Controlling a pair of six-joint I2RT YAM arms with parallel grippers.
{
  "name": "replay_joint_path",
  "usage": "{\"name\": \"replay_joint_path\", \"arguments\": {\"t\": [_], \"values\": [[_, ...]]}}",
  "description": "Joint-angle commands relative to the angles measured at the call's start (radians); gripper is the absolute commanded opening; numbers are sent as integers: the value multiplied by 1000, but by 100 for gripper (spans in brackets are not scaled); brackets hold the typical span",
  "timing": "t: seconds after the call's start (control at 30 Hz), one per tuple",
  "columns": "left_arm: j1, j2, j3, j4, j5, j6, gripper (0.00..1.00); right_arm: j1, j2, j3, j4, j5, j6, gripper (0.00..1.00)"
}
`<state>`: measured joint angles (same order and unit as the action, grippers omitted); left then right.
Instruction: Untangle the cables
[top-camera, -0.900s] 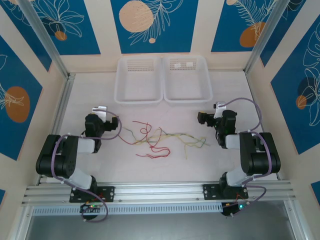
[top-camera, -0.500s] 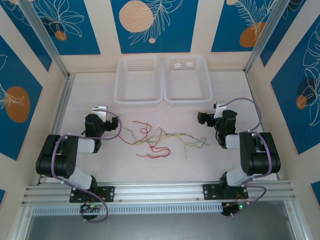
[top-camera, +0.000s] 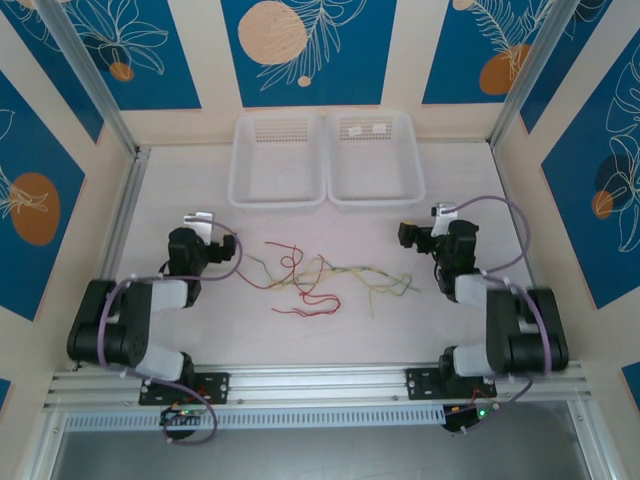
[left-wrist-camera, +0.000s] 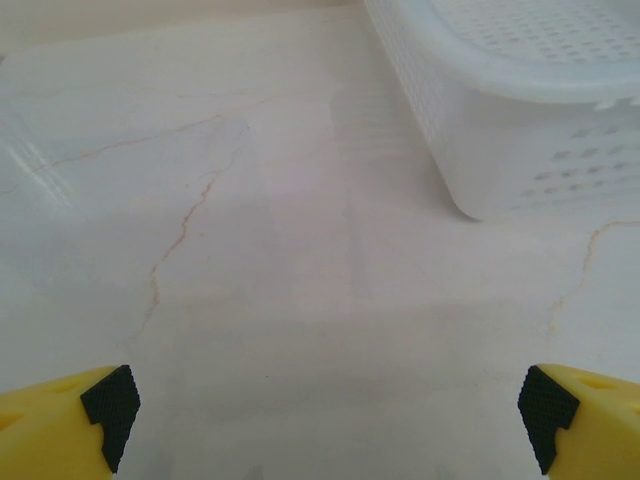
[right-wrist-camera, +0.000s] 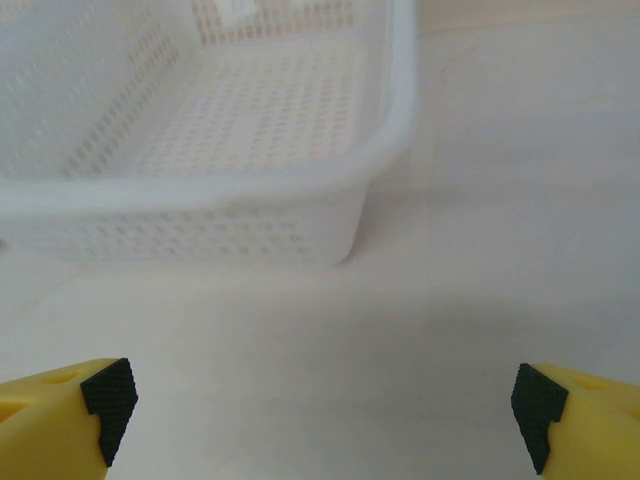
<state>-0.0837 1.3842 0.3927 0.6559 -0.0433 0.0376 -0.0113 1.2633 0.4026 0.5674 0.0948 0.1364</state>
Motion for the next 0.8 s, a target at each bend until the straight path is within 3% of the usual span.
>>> {"name": "replay_joint_path", "arguments": {"t": [0.0,0.07,0.1,0.13,0.17,0.2,0.23,0.3,0.37,0.43,0.53,0.67,0.77], "values": [[-30,-325,95,-331,-112,-75,98,4,-348,85,-369,116,114,99],[-46,-497,159,-529,-178,-215,92,-1,-551,95,-565,214,302,99],[-57,-547,192,-603,-174,-248,90,-6,-638,97,-670,302,480,99],[-71,-582,238,-706,-171,-285,88,-22,-723,91,-776,291,629,95],[-87,-594,290,-810,-148,-312,75,-46,-791,67,-736,121,579,84],[-104,-584,344,-893,-104,-321,59,-49,-822,51,-671,-58,513,78],[-133,-552,416,-1002,-69,-338,50,-33,-818,69,-648,-182,486,74],[-217,-451,544,-1193,-42,-362,45,54,-720,194,-770,-233,471,68],[-312,-333,654,-1346,-40,-380,36,218,-559,364,-963,-209,328,61],[-388,-216,733,-1442,19,-388,35,435,-379,566,-1176,-54,187,60],[-481,-112,767,-1454,87,-352,36,669,-164,741,-1376,38,26,62],[-522,10,800,-1503,136,-337,47,790,52,851,-1502,63,-62,57],[-552,61,787,-1471,160,-335,58,785,98,836,-1411,30,-13,55]]}}
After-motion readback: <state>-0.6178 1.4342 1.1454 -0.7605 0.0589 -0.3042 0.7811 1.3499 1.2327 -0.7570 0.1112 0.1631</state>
